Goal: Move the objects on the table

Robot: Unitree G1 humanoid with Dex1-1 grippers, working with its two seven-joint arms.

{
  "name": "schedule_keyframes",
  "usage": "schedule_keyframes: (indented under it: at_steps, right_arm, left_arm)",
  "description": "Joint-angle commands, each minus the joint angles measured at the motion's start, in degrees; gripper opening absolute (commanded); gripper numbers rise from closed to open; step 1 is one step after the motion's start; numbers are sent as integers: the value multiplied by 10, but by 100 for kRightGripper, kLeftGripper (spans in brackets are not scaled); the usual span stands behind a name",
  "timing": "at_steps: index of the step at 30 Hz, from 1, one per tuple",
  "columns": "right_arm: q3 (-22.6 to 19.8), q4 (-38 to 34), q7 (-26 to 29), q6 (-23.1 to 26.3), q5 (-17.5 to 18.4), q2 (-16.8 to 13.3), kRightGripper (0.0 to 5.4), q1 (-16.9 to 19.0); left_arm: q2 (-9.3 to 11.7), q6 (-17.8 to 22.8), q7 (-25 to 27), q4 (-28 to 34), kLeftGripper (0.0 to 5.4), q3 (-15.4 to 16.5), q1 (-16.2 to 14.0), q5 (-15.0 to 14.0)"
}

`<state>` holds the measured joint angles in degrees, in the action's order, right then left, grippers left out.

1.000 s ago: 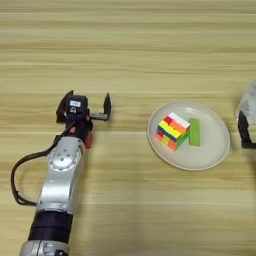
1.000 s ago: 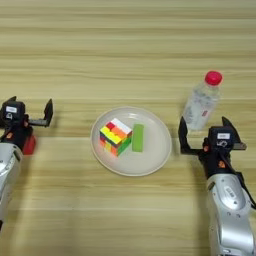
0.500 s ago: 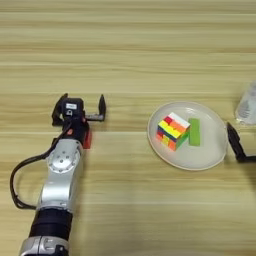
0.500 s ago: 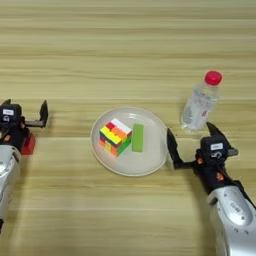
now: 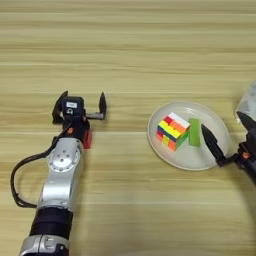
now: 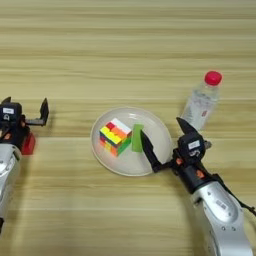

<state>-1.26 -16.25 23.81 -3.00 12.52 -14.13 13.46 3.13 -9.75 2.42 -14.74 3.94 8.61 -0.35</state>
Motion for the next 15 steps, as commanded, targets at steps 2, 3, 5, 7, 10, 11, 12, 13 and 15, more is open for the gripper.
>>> schedule_keyframes:
  at_steps: [2, 3, 5, 7, 10, 11, 12, 13, 15]
  right_arm:
    - [34, 6, 15, 9, -16, -6, 540, -31]
    - [38, 9, 16, 10, -18, -6, 540, -37]
    - [45, 17, 19, 10, -21, -6, 540, -51]
    - [48, 23, 22, 12, -20, -6, 540, -62]
    - [57, 34, 28, 15, -23, -7, 540, -78]
    - [61, 36, 31, 15, -23, -8, 540, -81]
    - [63, 38, 32, 15, -25, -9, 540, -84]
    - [68, 43, 35, 15, -26, -9, 540, -88]
    - [77, 57, 36, 14, -33, -8, 540, -98]
  left_arm:
    - [0, -5, -4, -7, 538, -4, 4, 4]
    - [0, -6, -5, -8, 538, -4, 4, 4]
    - [0, -7, -6, -10, 538, -4, 4, 5]
    - [-1, -9, -7, -11, 538, -5, 4, 5]
    - [-3, -10, -11, -13, 538, -6, 3, 7]
    - [-3, -11, -12, -13, 538, -7, 3, 7]
    - [-4, -11, -14, -13, 538, -8, 3, 8]
    - [-4, -11, -15, -14, 538, -9, 2, 8]
    - [-4, -12, -16, -14, 538, -10, 2, 8]
